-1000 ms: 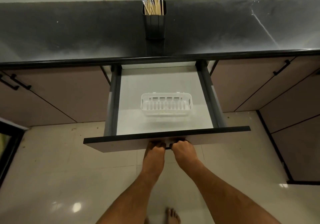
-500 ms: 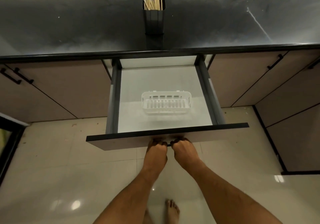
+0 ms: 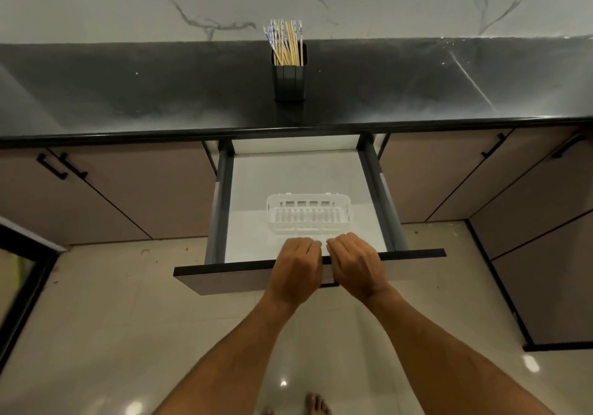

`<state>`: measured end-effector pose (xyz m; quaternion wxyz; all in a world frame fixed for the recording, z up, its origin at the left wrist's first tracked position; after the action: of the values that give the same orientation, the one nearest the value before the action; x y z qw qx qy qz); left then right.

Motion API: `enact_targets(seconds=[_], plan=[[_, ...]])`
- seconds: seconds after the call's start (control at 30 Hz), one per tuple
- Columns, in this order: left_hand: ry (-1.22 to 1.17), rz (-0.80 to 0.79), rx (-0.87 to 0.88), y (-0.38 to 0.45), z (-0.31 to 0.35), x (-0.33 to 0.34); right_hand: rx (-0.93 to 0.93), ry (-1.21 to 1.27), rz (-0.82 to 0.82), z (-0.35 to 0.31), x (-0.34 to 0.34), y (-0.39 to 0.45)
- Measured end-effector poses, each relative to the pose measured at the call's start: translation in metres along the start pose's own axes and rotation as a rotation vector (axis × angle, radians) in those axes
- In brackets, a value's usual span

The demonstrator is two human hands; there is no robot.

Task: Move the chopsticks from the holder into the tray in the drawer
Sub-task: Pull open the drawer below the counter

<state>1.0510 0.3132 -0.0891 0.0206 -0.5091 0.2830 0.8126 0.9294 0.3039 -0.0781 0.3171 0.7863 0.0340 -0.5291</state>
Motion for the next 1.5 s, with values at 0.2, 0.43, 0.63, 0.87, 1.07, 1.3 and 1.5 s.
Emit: enact_targets(seconds=[0.2,0.43,0.63,0.87,1.07,1.3,1.5], plan=[[0.024,0.014,-0.217,0.029,-0.04,0.001,0.064,-0.027,-0.062,0.035,0.012,0.03],[0.053,-0.04,-0.339,0.053,-0.093,0.026,0.191,-0.104,-0.18,0.084,0.049,0.056],[0.019,-0.071,-0.543,0.06,-0.136,0.053,0.46,-0.068,-0.304,0.132,0.083,0.065],[-0.19,-0.194,-0.947,0.054,-0.184,0.088,0.796,0.126,-0.483,0.168,0.125,0.061],[-0.248,-0.229,-1.035,0.052,-0.202,0.102,0.851,0.153,-0.511,0.18,0.146,0.051],[-0.281,-0.211,-1.067,0.042,-0.201,0.098,0.882,0.145,-0.533,0.177,0.145,0.051],[-0.294,-0.212,-1.064,0.038,-0.201,0.1,0.908,0.16,-0.532,0.176,0.144,0.049]])
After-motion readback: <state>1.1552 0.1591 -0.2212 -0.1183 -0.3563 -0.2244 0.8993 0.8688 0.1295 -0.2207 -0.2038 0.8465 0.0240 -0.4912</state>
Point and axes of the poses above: each hand's wrist, its own y-axis towards the middle knuckle, its own x-axis out of the palm, z = x × y, the point moved 6 cm from there along y, towards the middle knuckle, and after that the axes turned 1 degree about z, right-handed, at the moved point
